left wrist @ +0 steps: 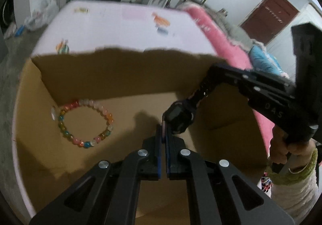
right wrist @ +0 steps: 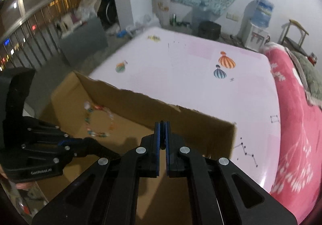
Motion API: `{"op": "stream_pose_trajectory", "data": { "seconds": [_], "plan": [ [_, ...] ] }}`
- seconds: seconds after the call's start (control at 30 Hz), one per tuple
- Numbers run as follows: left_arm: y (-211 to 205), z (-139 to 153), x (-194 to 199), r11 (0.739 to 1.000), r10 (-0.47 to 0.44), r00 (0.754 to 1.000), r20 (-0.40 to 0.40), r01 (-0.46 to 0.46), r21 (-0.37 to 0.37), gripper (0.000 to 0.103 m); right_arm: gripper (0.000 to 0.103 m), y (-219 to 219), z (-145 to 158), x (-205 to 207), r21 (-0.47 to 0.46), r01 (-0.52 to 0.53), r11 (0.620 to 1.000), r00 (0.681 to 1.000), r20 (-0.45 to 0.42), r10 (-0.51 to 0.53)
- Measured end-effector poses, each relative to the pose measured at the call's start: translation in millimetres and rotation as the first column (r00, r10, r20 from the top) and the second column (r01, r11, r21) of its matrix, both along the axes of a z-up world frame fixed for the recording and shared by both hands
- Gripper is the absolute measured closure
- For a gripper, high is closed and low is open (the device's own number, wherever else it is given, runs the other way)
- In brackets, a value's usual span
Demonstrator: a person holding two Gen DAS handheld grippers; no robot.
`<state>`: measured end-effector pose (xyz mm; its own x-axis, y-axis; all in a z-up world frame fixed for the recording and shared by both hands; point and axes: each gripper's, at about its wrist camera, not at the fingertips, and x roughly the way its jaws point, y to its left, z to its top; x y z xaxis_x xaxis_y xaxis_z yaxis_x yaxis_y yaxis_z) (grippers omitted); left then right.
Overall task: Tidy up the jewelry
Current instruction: 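Carry the watch with the left tool into the box and open it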
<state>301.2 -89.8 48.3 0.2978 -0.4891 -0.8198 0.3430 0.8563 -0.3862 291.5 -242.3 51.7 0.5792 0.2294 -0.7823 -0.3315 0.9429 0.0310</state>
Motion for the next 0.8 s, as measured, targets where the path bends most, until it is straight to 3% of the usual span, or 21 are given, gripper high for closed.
{"op": "stream_pose_trajectory", "data": {
  "seconds": [0.13, 0.2, 0.3, 0.37, 0.57, 0.8],
  "plan": [
    [3.6, -12.1, 4.3, 1.0, 0.007, 0.997, -0.08, -0.007, 0.004, 0.095, 0.098, 3.5, -12.8, 3.9, -0.111, -0.011, 0.994, 1.0, -0.021, 0.009],
    [7.6, -11.2, -1.2, 1.0, 0.011, 0.996, -0.086, -0.009, 0.02, 0.086, 0.097, 2.3, -10.5, 3.7, -0.152, -0.009, 0.988, 1.0, 0.006, 0.01],
    [19.4, -7.9, -7.6, 1.0, 0.022, 0.994, -0.103, -0.022, -0.001, 0.069, 0.085, -3.3, -10.2, 6.9, -0.16, -0.008, 0.987, 1.0, 0.018, 0.011],
    [24.3, -4.0, -13.3, 1.0, 0.021, 0.995, -0.102, -0.022, -0.007, 0.067, 0.082, -9.0, -6.1, 4.8, -0.16, -0.001, 0.987, 0.999, 0.033, 0.006],
    [46.1, 24.2, -45.1, 0.997, 0.04, 0.998, -0.041, -0.042, -0.06, 0.054, 0.067, -33.3, 18.4, -5.0, -0.072, 0.061, 0.996, 0.996, 0.075, -0.056],
    [75.5, 71.8, -97.6, 0.991, 0.09, 0.988, 0.127, -0.076, -0.111, 0.038, 0.041, -83.4, 60.0, -54.5, 0.104, 0.152, 0.983, 0.972, 0.163, -0.167]
  ]
}}
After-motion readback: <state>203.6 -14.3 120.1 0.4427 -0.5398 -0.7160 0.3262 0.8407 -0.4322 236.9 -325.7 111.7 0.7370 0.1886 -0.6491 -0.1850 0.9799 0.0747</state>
